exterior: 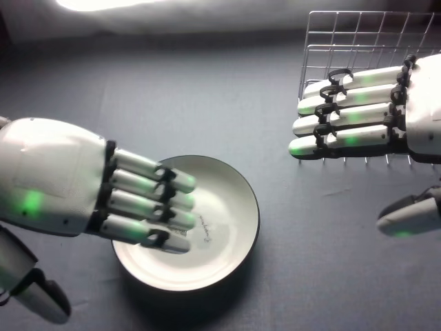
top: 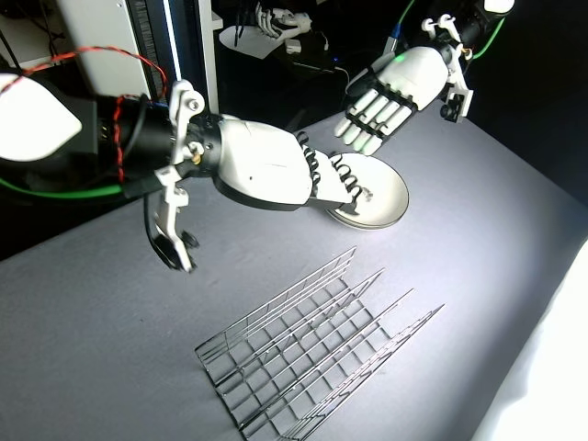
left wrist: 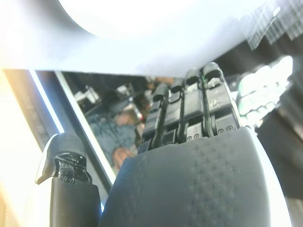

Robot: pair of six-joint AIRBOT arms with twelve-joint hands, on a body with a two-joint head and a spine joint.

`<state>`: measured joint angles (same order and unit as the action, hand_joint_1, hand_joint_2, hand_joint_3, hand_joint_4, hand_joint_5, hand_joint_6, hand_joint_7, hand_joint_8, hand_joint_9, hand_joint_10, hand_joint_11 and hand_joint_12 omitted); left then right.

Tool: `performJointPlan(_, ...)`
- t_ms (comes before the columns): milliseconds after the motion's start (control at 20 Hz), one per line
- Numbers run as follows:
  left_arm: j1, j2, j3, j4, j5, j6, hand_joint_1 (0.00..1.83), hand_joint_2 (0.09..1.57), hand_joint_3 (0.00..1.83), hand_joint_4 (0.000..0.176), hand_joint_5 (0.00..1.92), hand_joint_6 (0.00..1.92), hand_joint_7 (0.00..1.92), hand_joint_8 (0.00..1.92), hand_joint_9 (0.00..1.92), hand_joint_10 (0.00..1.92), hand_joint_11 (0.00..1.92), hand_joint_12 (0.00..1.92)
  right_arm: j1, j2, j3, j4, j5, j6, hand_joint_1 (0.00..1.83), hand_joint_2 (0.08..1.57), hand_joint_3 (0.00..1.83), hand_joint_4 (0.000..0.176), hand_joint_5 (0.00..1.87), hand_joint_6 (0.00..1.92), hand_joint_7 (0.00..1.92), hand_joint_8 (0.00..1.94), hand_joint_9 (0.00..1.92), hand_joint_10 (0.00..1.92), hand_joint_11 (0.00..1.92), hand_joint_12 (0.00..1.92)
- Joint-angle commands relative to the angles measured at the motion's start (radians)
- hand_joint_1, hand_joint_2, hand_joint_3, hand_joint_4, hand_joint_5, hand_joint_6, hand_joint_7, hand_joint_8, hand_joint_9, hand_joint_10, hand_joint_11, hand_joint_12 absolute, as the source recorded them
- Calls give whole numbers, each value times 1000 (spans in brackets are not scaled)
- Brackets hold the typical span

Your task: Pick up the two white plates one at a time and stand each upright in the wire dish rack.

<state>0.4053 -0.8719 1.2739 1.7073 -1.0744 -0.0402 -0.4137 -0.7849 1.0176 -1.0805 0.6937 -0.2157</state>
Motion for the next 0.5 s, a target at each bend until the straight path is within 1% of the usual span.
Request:
performJointPlan(0,-2,-4,13,-69,-14,-23,0,1113,0,0,0,0,0,0,0,0,0,0,14,-5,12,23,103,-4,0,1190,0,0,24,0,1,0,0,0,0,1)
performJointPlan(50,3,-11,32,-69,-2,-44,0,1101,0,0,0,0,0,0,0,0,0,0,19,-18,36,-27,131,-9,0,1180,0,0,26,2,0,0,0,0,0,0)
performJointPlan(100,5,-17,44,-66,6,-54,0,1092,0,0,0,0,0,0,0,0,0,0,23,-26,46,-50,139,-11,0,1176,0,0,35,6,0,0,0,0,0,0)
performJointPlan(300,22,-35,71,-10,9,-73,0,1067,0,0,0,0,0,0,0,0,0,0,38,-65,85,-103,157,-11,0,1177,0,0,14,0,0,0,0,0,0,0)
performJointPlan(400,46,-45,90,-9,14,-86,0,1058,0,0,0,0,0,0,0,0,0,0,39,-86,102,-137,187,-11,0,1176,0,0,22,4,0,0,0,0,0,0)
performJointPlan(450,52,-54,106,-5,17,-100,0,1056,0,0,0,0,0,0,0,0,0,0,40,-96,111,-177,208,-11,0,1181,0,0,32,7,0,0,0,0,0,0)
